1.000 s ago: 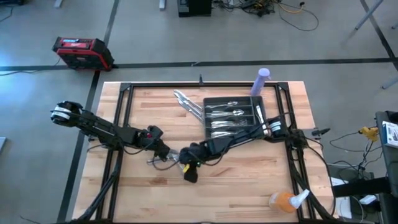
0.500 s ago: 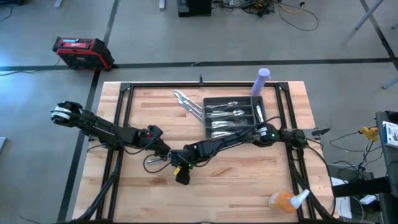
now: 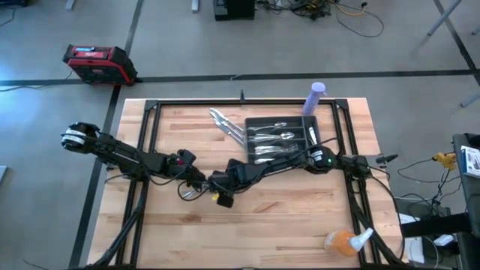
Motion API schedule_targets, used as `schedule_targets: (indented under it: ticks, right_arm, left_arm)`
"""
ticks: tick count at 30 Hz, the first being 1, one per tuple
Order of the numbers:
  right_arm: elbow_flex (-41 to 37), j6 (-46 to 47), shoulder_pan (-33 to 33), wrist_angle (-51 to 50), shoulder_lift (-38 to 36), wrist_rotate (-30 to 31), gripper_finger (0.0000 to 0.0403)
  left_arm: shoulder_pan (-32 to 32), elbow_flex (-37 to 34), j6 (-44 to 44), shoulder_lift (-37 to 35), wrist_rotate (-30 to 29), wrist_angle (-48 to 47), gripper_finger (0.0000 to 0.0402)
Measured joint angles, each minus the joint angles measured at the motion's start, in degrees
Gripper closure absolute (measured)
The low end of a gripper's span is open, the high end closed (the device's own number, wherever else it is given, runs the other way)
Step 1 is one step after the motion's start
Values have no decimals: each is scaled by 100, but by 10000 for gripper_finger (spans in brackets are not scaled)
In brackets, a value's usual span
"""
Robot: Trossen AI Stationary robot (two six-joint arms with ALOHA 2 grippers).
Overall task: Sort silverware
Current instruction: Put the silver knife into the gray silverware tray
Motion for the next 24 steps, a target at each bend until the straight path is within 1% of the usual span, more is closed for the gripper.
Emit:
schedule_targets:
  ticks: [4, 8, 10, 12, 15, 19, 24]
  right_arm:
    - [-4, -387, 0, 27, -6, -19, 220]
    - [-9, -526, -7, 36, -8, -42, 220]
    - [-13, -541, -13, 43, -8, -32, 220]
    - [-15, -543, -28, 45, -12, -53, 220]
    - [-21, -544, -35, 61, -12, -61, 220]
    - [-24, -543, -43, 79, -12, -66, 220]
    - [-26, -543, -50, 120, -12, -188, 219]
  left_arm:
    - [2, -2, 341, -131, 15, -65, 401]
    - [-162, 82, 603, -518, -4, -415, 401]
    - [-358, 185, 647, -785, -65, -512, 401]
    - [-610, 260, 604, -1030, -247, -639, 401]
    - [-1062, 256, 366, -1195, -500, -647, 401]
    - [-1473, 181, -67, -1047, -556, -569, 401]
    - [-1503, 69, -513, -476, -608, -552, 401]
